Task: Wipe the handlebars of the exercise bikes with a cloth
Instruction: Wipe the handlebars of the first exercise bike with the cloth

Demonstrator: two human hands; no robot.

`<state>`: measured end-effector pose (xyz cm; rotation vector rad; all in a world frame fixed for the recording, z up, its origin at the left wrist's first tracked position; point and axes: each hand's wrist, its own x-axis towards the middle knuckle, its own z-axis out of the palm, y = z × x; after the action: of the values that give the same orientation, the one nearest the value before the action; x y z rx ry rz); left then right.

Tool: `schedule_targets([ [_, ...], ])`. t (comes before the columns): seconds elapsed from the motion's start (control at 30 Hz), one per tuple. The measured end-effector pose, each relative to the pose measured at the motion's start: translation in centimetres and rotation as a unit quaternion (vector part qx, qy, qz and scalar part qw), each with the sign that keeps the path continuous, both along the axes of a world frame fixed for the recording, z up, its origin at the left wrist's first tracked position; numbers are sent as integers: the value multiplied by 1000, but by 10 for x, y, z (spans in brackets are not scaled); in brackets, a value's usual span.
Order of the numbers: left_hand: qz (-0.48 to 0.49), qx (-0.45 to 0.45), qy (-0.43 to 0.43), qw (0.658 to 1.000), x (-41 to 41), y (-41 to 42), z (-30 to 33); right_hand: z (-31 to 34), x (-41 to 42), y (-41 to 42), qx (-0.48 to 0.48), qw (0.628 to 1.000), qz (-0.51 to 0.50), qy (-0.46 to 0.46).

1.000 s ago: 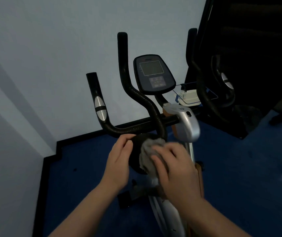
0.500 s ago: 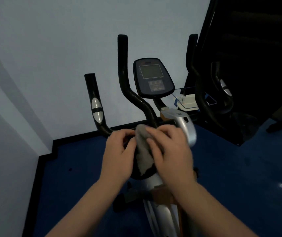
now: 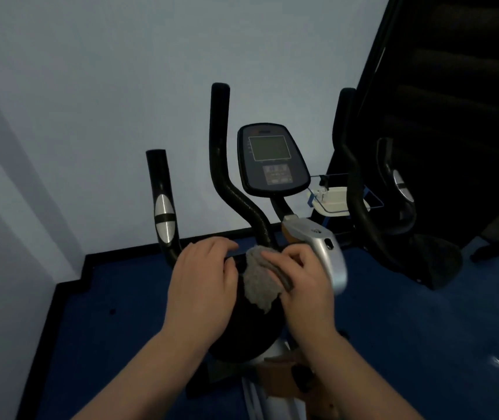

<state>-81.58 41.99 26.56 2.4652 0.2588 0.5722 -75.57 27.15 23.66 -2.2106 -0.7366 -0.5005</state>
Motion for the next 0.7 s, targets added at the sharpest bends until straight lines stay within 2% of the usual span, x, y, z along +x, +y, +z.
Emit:
schedule_targets([
  [0.1, -5, -5, 5, 1000, 3, 1, 0, 19, 32, 20, -22, 999, -3, -25],
  [0.2, 13, -25, 2, 1000, 1, 1, -2, 16, 35, 16, 30, 999, 16, -5],
  [0.3, 30, -44, -6, 999, -2, 0, -4, -10, 2, -13, 98, 995, 8, 35],
  [0.37, 28, -42, -11, 999, -2, 0, -4, -4, -1, -22, 110, 992, 17, 54],
  [0.47, 23, -42, -6, 999, 1, -1, -2, 43, 33, -21, 75, 996, -39, -31],
  [0.53, 27, -46, -9, 999, 0, -1, -2, 67, 52, -15, 35, 995, -27, -93],
  [0.63, 31, -49, -16, 998, -1, 0, -4, 47, 48, 6, -40, 999, 1, 2],
  [0.7, 28, -52, -20, 998, -1, 0, -5, 21, 35, 23, -40, 999, -28, 13],
])
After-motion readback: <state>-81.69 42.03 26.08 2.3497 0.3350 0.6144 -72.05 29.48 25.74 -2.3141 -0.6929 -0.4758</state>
